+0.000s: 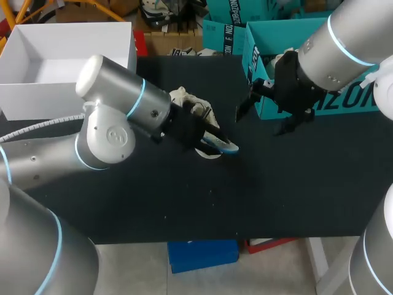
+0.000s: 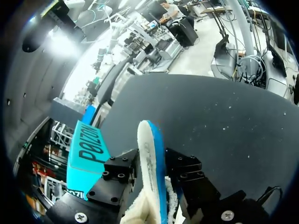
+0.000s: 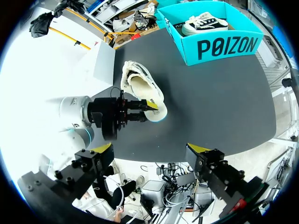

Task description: Take the shoe out of the shoebox, open the shoe tongue, remove and reinsert the insole, then place the shoe into the shoebox

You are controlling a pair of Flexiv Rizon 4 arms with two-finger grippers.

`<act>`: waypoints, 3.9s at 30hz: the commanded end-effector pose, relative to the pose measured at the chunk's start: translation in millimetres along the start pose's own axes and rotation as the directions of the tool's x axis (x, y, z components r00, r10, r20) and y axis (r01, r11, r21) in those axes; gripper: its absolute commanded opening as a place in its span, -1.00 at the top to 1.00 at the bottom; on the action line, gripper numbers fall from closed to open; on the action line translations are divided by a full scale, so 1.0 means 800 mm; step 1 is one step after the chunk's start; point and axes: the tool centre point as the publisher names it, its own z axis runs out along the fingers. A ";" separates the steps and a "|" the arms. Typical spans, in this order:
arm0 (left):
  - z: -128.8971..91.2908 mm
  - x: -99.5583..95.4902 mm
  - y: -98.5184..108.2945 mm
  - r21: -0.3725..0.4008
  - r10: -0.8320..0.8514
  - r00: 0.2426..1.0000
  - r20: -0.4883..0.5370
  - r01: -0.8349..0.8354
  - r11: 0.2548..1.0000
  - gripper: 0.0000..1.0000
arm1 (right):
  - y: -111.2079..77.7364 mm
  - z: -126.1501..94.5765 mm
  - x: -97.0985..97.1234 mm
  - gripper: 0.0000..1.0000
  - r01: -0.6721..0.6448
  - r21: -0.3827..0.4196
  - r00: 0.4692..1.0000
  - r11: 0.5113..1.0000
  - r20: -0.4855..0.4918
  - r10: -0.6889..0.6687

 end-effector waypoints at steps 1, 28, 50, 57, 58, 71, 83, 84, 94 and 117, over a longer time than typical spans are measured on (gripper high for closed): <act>-0.009 -0.001 0.021 -0.031 -0.011 1.000 -0.007 0.011 0.999 -1.00 | 0.000 0.001 0.001 -1.00 -0.001 0.000 1.000 1.000 0.002 0.001; -0.043 -0.005 0.072 -0.144 -0.001 1.000 -0.007 0.000 0.990 -0.15 | 0.000 0.001 0.001 -1.00 -0.001 0.000 1.000 1.000 0.002 0.001; -0.027 -0.001 0.077 -0.128 -0.003 0.997 -0.074 -0.007 0.992 1.00 | 0.000 0.001 0.001 -1.00 -0.001 0.000 1.000 1.000 0.002 0.001; -0.041 -0.003 0.063 -0.099 -0.016 0.999 -0.030 0.013 0.995 1.00 | 0.000 0.001 0.001 -1.00 -0.001 0.000 1.000 1.000 0.002 0.001; -0.042 -0.004 0.060 -0.093 -0.018 1.000 -0.017 0.016 0.996 1.00 | 0.000 0.001 0.001 -1.00 -0.001 0.000 1.000 1.000 0.002 0.001; -0.049 -0.014 0.000 -0.014 -0.048 0.995 0.087 0.049 0.999 1.00 | 0.000 0.001 0.001 -1.00 -0.001 0.000 1.000 1.000 0.002 0.001; -0.045 -0.017 0.005 -0.035 -0.050 0.992 0.116 0.054 0.998 1.00 | 0.000 0.001 0.001 -1.00 -0.001 0.000 1.000 1.000 0.002 0.001; -0.045 -0.018 0.008 -0.037 -0.049 0.992 0.115 0.054 0.998 1.00 | 0.000 0.001 0.001 -1.00 -0.001 0.000 1.000 1.000 0.002 0.001; -0.031 -0.020 0.032 -0.074 -0.032 0.996 0.081 0.039 0.997 0.18 | 0.000 0.001 0.001 -1.00 -0.001 0.000 1.000 1.000 0.002 0.001; -0.066 -0.015 0.065 -0.208 0.008 1.000 -0.005 -0.009 0.978 0.33 | 0.000 0.001 0.001 -1.00 -0.001 0.000 1.000 1.000 0.002 0.001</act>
